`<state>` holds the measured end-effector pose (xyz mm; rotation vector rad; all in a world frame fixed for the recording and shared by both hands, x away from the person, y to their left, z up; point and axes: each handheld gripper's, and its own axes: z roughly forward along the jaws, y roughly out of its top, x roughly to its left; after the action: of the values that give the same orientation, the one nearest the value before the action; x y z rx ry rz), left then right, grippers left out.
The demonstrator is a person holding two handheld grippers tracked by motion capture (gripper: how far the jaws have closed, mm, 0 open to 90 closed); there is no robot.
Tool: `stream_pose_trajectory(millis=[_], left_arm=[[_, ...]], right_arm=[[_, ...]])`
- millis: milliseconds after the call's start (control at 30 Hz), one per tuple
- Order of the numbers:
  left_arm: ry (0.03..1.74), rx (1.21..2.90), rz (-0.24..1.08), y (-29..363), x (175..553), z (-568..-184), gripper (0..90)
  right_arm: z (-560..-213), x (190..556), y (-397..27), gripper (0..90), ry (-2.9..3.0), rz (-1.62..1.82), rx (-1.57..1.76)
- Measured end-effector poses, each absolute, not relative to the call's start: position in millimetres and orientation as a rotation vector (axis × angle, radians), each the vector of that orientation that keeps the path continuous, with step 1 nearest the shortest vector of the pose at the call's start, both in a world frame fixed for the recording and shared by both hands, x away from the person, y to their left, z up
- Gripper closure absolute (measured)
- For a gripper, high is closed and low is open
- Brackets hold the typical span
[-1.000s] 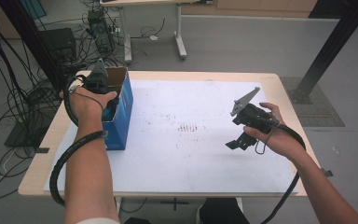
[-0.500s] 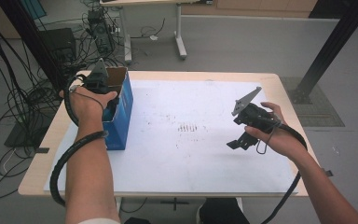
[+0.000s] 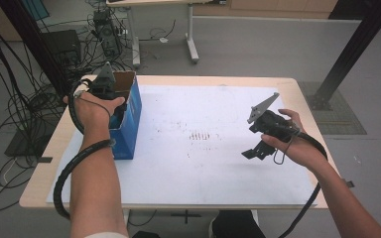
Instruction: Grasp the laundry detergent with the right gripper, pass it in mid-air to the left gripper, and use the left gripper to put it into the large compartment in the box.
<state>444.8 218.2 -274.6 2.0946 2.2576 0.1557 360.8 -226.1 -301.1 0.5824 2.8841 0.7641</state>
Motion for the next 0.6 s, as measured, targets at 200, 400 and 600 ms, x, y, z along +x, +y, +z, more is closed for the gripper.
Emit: stream_pose_trajectory(millis=[200,400,600], left_arm=[[2.256,2.095,0.154,217.9,444.9,-275.0,36.4],[2.258,2.093,0.15,217.7,445.0,-275.5,36.5],[2.26,2.092,0.145,217.5,445.5,-275.6,36.5]], right_arm=[[-300.8,361.2,-226.1,5.1,2.884,0.764,0.58],[-301.0,361.3,-226.1,5.2,2.884,0.765,0.58],[-300.4,361.4,-226.6,5.1,2.881,0.764,0.58]])
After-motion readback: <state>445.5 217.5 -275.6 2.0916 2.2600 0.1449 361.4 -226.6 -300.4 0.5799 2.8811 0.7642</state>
